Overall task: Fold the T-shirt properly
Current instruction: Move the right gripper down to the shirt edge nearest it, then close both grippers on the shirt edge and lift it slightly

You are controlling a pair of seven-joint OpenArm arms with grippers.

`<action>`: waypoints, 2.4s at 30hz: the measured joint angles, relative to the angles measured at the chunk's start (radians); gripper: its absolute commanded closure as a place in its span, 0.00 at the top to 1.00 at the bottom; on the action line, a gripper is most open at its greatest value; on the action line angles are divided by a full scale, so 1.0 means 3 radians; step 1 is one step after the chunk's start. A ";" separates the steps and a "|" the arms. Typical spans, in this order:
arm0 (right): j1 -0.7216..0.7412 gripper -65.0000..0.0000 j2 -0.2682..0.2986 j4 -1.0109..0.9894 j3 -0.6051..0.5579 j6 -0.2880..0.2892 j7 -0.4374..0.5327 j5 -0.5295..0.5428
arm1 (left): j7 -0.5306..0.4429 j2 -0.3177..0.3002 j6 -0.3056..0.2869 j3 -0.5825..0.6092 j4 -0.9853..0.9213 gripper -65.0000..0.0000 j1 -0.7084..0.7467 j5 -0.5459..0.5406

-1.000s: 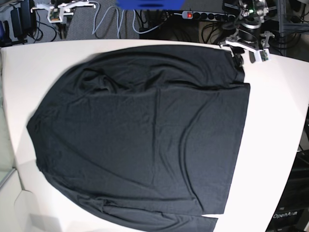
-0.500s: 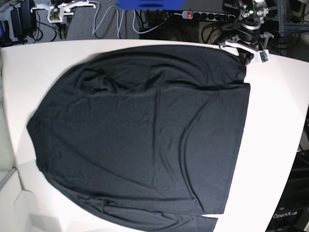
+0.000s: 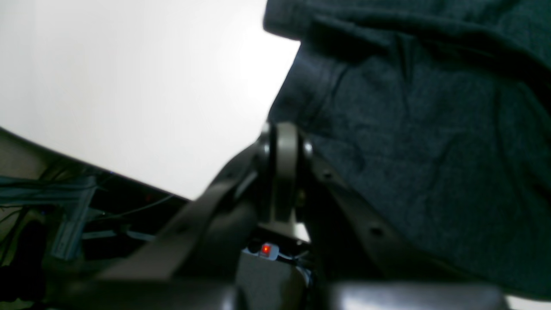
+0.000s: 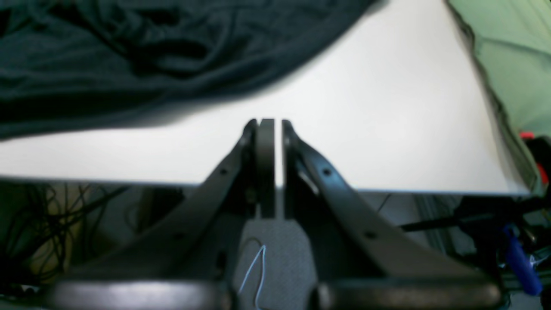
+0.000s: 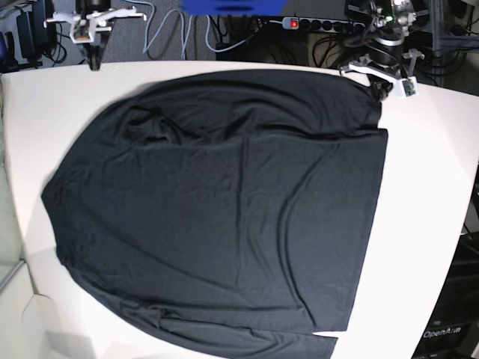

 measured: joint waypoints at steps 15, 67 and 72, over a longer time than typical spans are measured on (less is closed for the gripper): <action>0.0468 0.35 -0.0113 0.0342 -0.0441 0.0003 -0.0975 0.0015 | -0.0003 0.0000 -0.0001 0.0000 0.0001 0.00 0.0000 -0.0001; 0.1278 0.33 -0.0029 -0.0329 -0.0098 0.0001 -0.1616 0.1422 | 0.0102 0.0009 0.0000 -0.0013 0.0144 0.00 0.0025 0.0001; 0.1376 0.30 -0.0028 -0.0329 -0.0090 0.0001 -0.1765 0.1423 | 0.0102 0.0009 0.0001 -0.0013 0.0144 0.00 0.0025 0.0001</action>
